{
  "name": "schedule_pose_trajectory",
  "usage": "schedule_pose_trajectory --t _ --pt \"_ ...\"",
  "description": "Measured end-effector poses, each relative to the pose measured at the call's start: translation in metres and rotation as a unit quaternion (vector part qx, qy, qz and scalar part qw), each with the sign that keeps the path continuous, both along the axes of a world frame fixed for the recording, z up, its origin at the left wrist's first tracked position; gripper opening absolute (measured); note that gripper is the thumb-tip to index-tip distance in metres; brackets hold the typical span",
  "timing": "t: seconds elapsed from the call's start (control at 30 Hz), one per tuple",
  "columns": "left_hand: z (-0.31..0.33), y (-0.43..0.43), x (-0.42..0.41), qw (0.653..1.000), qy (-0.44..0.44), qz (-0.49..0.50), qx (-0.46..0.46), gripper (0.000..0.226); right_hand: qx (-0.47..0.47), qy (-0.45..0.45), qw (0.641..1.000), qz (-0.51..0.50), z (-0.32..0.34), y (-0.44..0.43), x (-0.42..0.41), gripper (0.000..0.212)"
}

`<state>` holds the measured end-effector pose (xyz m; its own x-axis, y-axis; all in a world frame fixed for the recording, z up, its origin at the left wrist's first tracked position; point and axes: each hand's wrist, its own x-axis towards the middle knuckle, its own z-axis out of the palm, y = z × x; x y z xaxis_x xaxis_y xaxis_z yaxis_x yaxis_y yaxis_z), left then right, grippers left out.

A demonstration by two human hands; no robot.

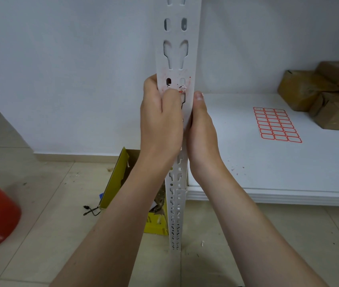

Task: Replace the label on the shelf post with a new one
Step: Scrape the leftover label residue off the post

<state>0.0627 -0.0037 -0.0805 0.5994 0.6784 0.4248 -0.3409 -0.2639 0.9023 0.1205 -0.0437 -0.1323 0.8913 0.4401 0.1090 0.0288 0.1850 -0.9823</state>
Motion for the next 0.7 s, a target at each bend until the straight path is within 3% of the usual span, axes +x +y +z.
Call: schedule_pose_trajectory --t 0.1,0.23,0.4,0.57,0.7 --pt "-0.0014 0.0018 -0.0015 1.000 -0.006 -0.021 -0.019 0.016 0.000 0.006 1.000 -0.003 0.0013 0.0000 -0.0007 0.108" --pt "-0.0017 0.0001 -0.0018 0.999 -0.019 -0.022 -0.021 0.038 0.017 0.016 1.000 0.004 0.0007 0.0005 -0.0015 0.106" --pt "0.0002 0.0008 -0.0008 0.998 -0.020 -0.039 -0.044 0.010 0.023 0.015 1.000 0.008 -0.0010 0.0011 0.0000 0.104" --pt "0.0043 0.0018 0.0001 0.998 -0.012 -0.039 -0.038 0.029 0.016 0.016 1.000 0.010 0.0002 0.0001 -0.0008 0.103" --pt "0.0051 -0.0014 0.0011 0.999 -0.012 -0.032 -0.034 0.012 0.015 0.022 1.000 0.013 0.0015 -0.0018 -0.0018 0.103"
